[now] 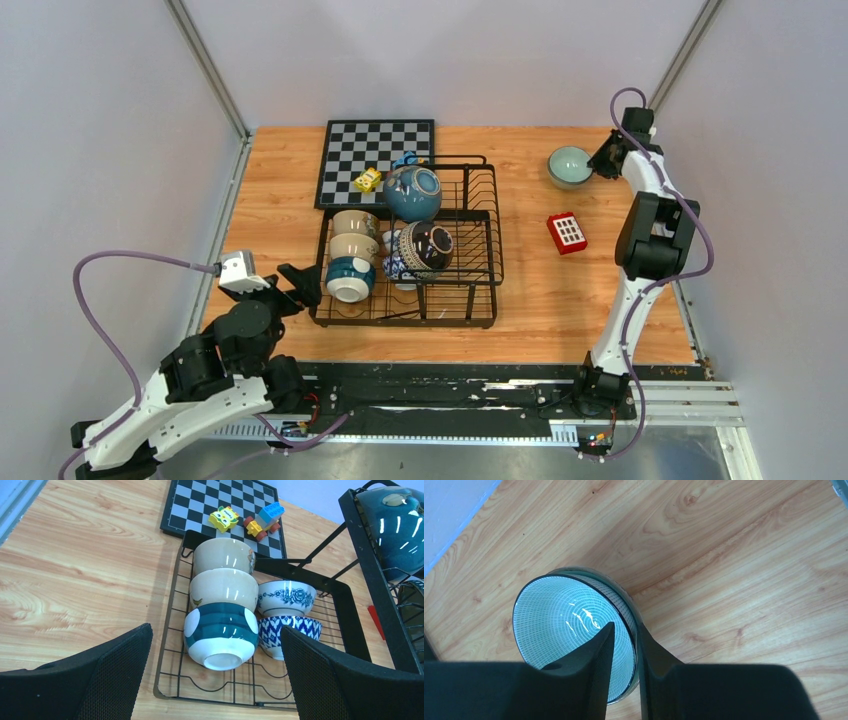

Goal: Unload the bowls from the dish rack
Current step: Adjust the bowl at the center of the board.

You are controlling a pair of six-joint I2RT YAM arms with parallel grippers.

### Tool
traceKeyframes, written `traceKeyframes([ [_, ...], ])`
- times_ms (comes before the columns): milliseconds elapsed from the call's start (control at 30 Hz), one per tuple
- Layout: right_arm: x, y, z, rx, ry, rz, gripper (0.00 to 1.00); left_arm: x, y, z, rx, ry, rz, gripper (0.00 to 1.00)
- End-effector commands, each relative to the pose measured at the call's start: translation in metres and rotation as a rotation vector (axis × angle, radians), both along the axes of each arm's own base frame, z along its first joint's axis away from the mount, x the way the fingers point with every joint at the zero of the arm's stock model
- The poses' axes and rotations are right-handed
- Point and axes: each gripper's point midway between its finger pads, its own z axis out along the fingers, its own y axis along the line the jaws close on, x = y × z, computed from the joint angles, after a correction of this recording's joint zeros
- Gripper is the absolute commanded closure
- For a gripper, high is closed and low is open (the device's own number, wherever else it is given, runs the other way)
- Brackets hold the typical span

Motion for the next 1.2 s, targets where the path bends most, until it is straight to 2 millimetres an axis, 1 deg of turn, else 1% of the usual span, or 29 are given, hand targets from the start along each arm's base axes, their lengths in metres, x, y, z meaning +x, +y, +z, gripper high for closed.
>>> traceKeyframes([
  [0,0.008,-0.004,0.004,0.014,-0.02,-0.001,0.76,0.003,-0.001,0.0,-0.002,-0.006,0.018,0.0],
  [100,0.008,-0.002,0.002,0.03,-0.019,-0.001,0.81,0.003,-0.002,0.0,-0.002,-0.005,0.017,0.0],
  [233,0.008,0.001,0.001,0.043,-0.018,0.005,0.85,0.004,-0.004,-0.002,-0.003,-0.001,0.015,0.0],
  [433,0.005,0.004,0.003,0.059,-0.017,0.003,0.93,0.004,-0.005,-0.003,-0.007,-0.002,0.012,0.0],
  [667,0.002,0.007,0.008,0.063,-0.022,0.006,0.98,0.004,-0.006,-0.005,-0.007,0.001,0.008,0.0],
  [733,0.0,0.006,0.006,0.062,-0.017,0.005,1.0,0.004,-0.005,-0.005,-0.014,-0.001,0.008,0.0],
  [900,-0.003,0.009,0.007,0.073,-0.018,0.005,1.0,0.002,-0.004,-0.006,-0.018,-0.002,0.008,0.0],
  [1167,-0.012,0.011,0.018,0.082,-0.022,-0.014,1.0,0.002,-0.006,-0.006,-0.027,-0.002,-0.001,0.0],
])
